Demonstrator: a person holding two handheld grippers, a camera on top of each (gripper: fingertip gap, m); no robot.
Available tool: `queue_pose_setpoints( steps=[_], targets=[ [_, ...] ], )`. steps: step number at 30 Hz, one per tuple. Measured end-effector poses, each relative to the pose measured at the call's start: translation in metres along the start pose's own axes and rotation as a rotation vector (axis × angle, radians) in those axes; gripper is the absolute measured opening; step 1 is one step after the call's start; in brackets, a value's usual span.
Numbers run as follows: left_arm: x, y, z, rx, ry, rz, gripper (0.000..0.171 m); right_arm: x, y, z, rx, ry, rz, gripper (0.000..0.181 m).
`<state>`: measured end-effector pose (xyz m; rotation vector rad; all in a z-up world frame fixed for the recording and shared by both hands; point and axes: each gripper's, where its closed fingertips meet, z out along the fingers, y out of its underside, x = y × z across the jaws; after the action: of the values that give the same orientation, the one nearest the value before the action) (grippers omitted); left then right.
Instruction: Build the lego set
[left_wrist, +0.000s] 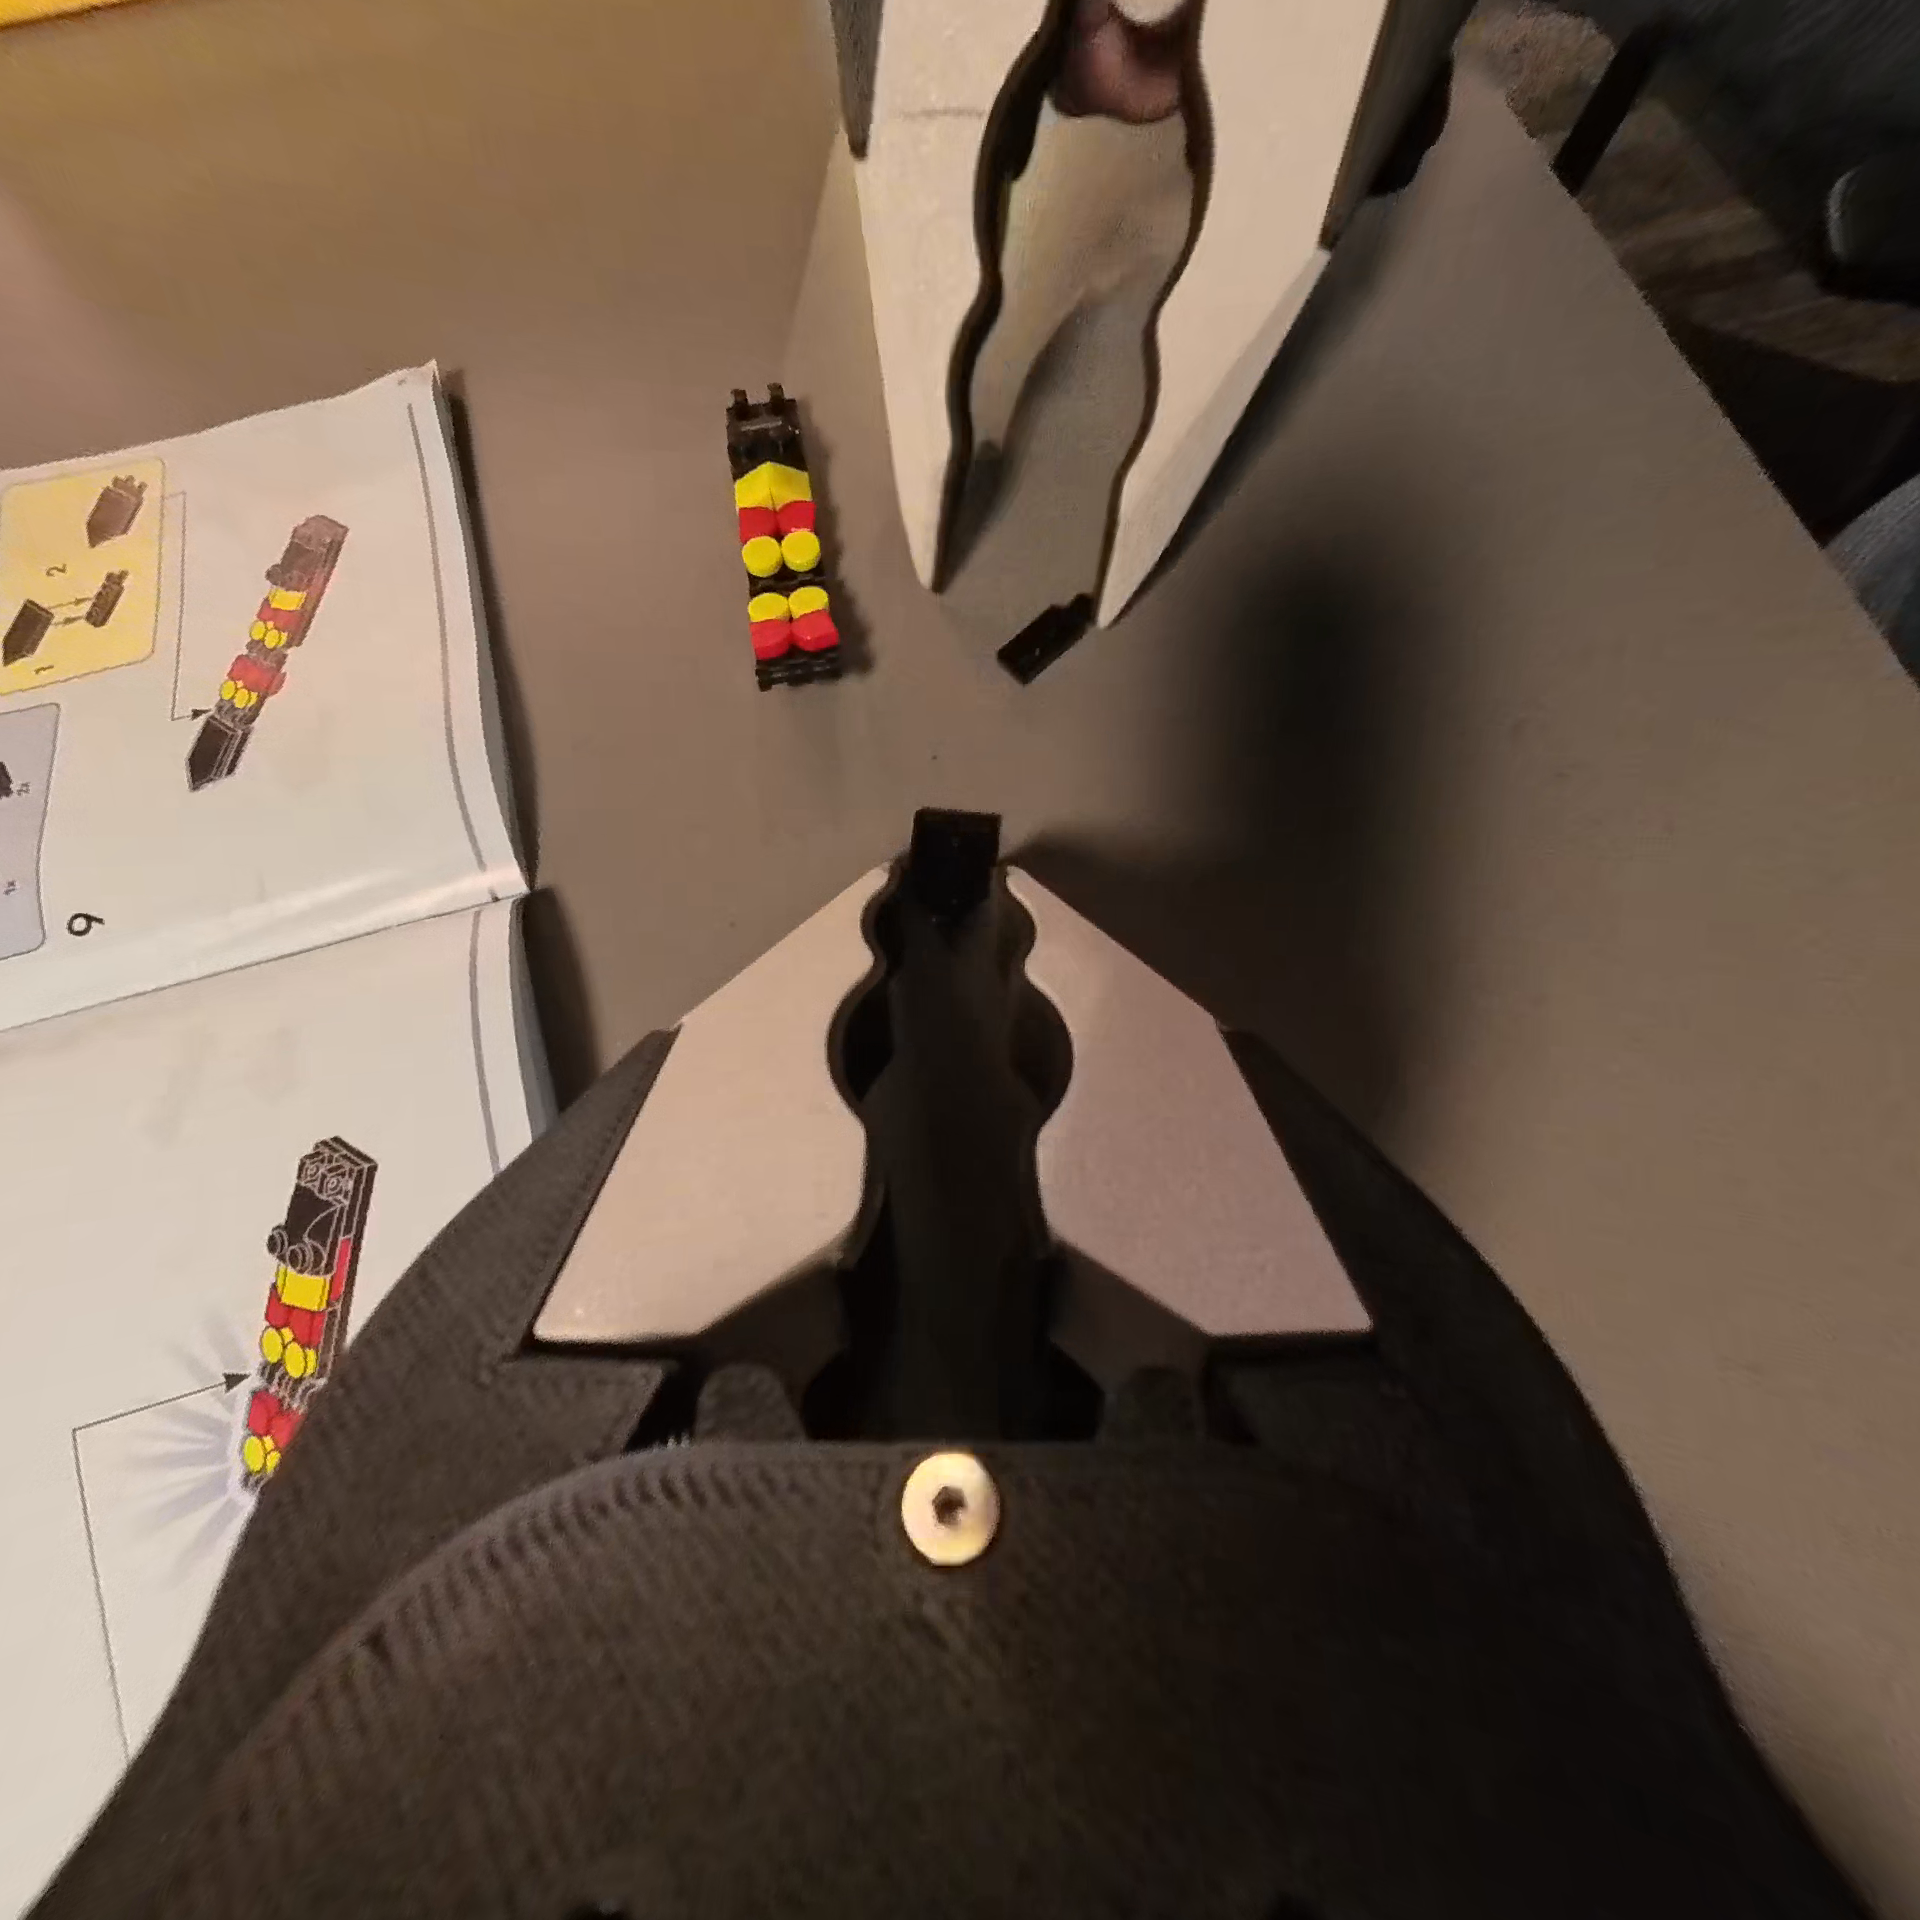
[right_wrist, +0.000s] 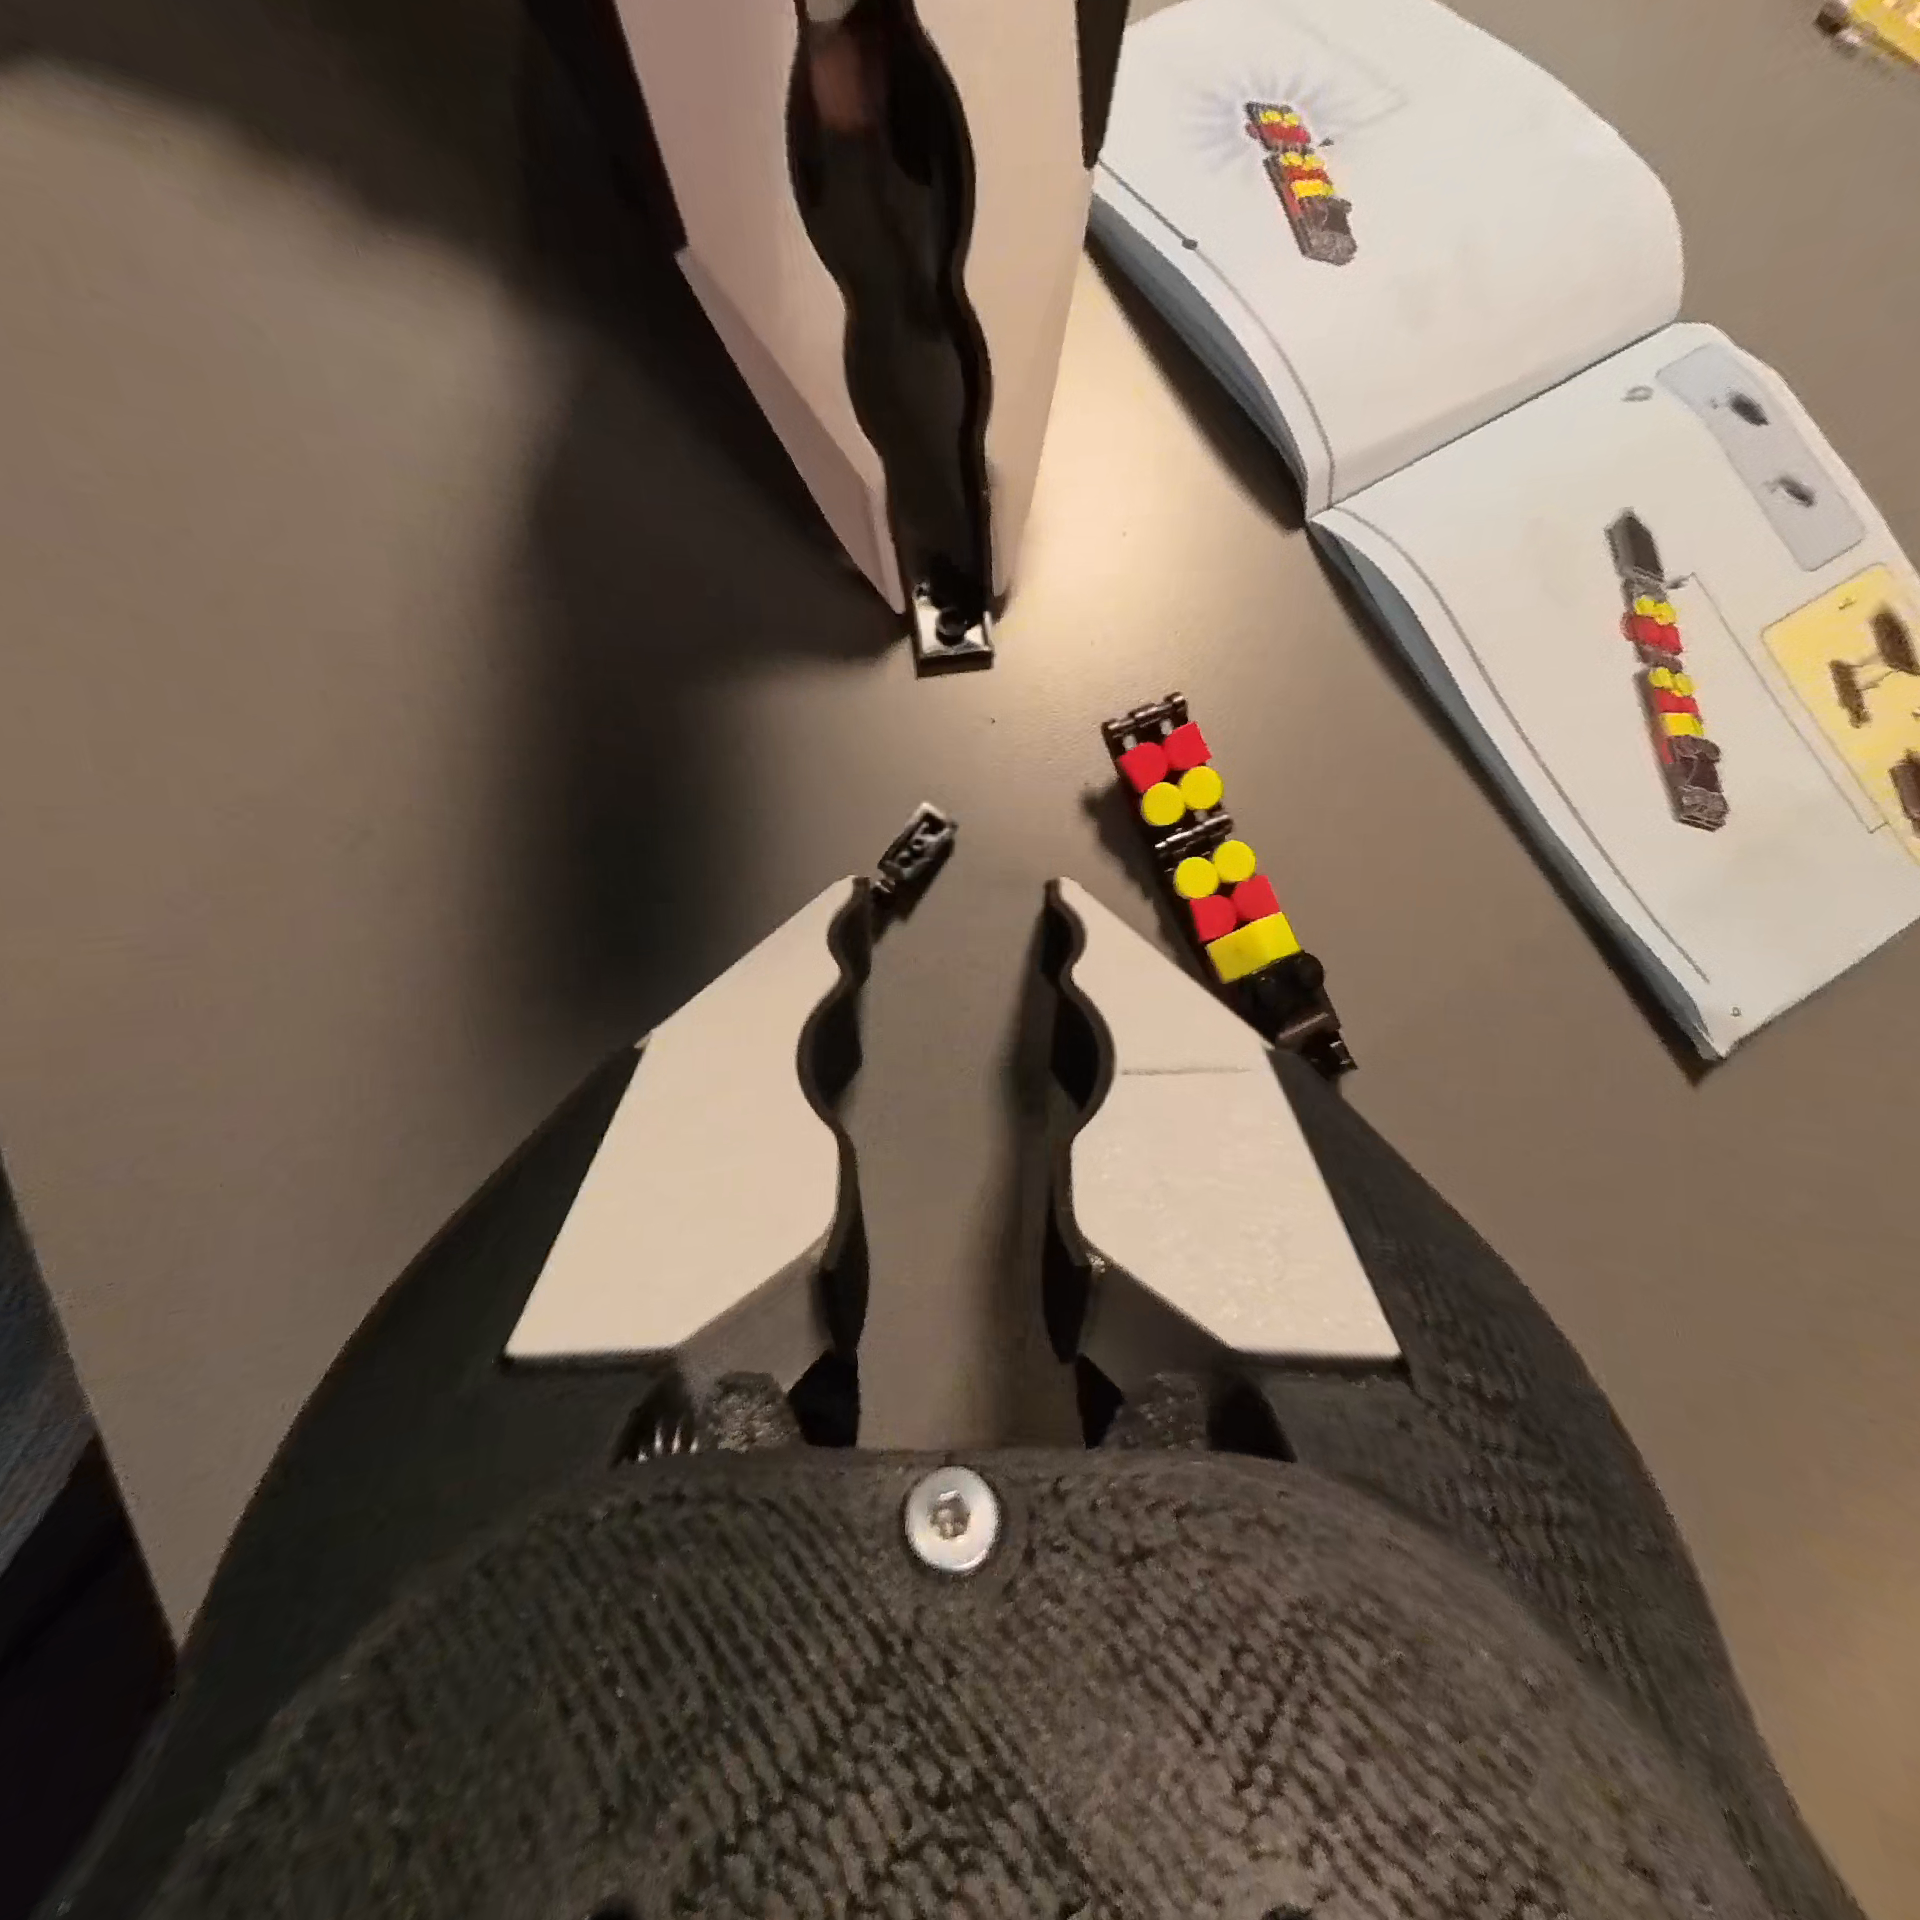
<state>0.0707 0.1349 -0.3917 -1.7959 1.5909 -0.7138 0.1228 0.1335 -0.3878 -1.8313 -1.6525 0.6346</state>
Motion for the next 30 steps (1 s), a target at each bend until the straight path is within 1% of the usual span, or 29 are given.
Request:
queue_pose_setpoints(
  steps=[2, 4, 6, 7, 8, 10, 11, 12, 14, 16, 18, 19, 21, 24, 26, 27, 28, 30],
  targets=[
    [0.000, 0.000, 0.000, 0.001, -0.007, 0.009, 0.015, 0.002, -0.008, -0.005, 0.039, 0.050, -0.021, 0.037],
    [0.002, -0.001, -0.001, 0.006, -0.003, 0.019, 0.015, 0.000, -0.027, -0.007, 0.148, 0.098, -0.084, 0.036],
    [0.007, -0.004, -0.002, 0.028, 0.018, 0.019, 0.015, -0.009, -0.046, -0.007, 0.254, 0.172, -0.265, 0.035],
    [0.010, -0.007, -0.003, 0.044, 0.036, 0.006, 0.015, -0.012, -0.051, -0.006, 0.273, 0.239, -0.386, 0.031],
    [0.013, -0.010, -0.004, 0.060, 0.056, -0.008, 0.015, -0.014, -0.054, -0.004, 0.265, 0.319, -0.510, 0.029],
    [0.017, -0.013, -0.006, 0.080, 0.084, -0.029, 0.015, -0.018, -0.054, 0.001, 0.216, 0.432, -0.734, 0.025],
    [0.018, -0.014, -0.007, 0.086, 0.089, -0.036, 0.015, -0.021, -0.053, 0.005, 0.193, 0.467, -0.809, 0.025],
    [0.018, -0.014, -0.008, 0.090, 0.095, -0.040, 0.015, -0.024, -0.050, 0.010, 0.173, 0.469, -0.855, 0.025],
    [0.019, -0.014, -0.009, 0.097, 0.104, -0.044, 0.015, -0.028, -0.045, 0.019, 0.149, 0.450, -0.878, 0.026],
    [0.022, -0.015, -0.010, 0.110, 0.122, -0.046, 0.015, -0.028, -0.049, 0.020, 0.169, 0.495, -0.932, 0.023],
    [0.025, -0.018, -0.011, 0.126, 0.136, -0.050, 0.015, -0.024, -0.051, 0.020, 0.151, 0.568, -1.008, 0.015],
    [0.026, -0.019, -0.012, 0.134, 0.142, -0.050, 0.015, -0.022, -0.052, 0.020, 0.137, 0.607, -1.046, 0.006],
    [0.027, -0.022, -0.014, 0.154, 0.140, -0.052, 0.015, -0.022, -0.054, 0.018, 0.142, 0.658, -1.103, 0.002],
    [0.029, -0.029, -0.019, 0.214, 0.151, -0.083, 0.015, -0.024, -0.059, 0.011, 0.189, 0.720, -1.133, 0.000],
    [0.031, -0.033, -0.020, 0.246, 0.149, -0.095, 0.030, -0.025, -0.067, 0.003, 0.247, 0.768, -1.139, 0.001],
    [0.033, -0.035, -0.019, 0.252, 0.149, -0.096, 0.032, -0.026, -0.071, -0.001, 0.274, 0.795, -1.141, 0.000],
    [0.036, -0.039, -0.018, 0.269, 0.152, -0.092, 0.032, -0.026, -0.075, -0.006, 0.299, 0.819, -1.142, 0.000],
    [0.039, -0.054, -0.023, 0.369, 0.141, -0.088, 0.024, -0.025, -0.082, -0.016, 0.342, 0.878, -1.136, 0.000]
  ],
)
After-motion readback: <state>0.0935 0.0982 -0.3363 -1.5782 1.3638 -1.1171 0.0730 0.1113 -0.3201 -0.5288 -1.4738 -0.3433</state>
